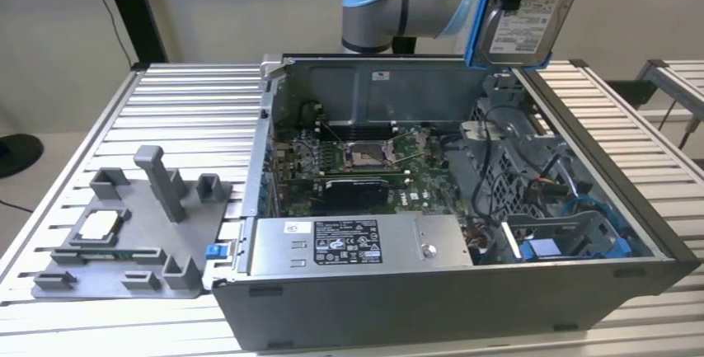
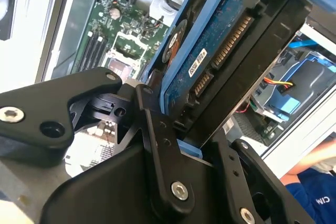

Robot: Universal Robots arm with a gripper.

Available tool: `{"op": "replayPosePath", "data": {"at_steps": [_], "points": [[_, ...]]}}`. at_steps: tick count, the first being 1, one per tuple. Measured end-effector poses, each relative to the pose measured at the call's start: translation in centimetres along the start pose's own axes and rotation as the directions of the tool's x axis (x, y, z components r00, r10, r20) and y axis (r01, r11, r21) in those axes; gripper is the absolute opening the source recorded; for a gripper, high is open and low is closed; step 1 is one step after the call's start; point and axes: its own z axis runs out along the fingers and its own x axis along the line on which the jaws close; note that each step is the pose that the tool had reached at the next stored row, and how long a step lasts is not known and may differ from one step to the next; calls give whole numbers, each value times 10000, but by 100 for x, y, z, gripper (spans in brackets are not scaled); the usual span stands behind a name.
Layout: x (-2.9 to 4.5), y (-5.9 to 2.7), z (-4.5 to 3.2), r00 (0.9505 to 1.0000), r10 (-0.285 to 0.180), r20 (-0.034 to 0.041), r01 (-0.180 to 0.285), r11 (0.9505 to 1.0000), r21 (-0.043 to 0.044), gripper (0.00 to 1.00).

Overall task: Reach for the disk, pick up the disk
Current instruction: 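Pick up the disk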

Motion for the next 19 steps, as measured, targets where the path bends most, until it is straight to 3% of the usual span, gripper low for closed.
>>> {"op": "replayPosePath", "data": {"at_steps": [19], "points": [[128, -10, -1, 10000, 0, 1, 0, 10000, 0, 0]]}}
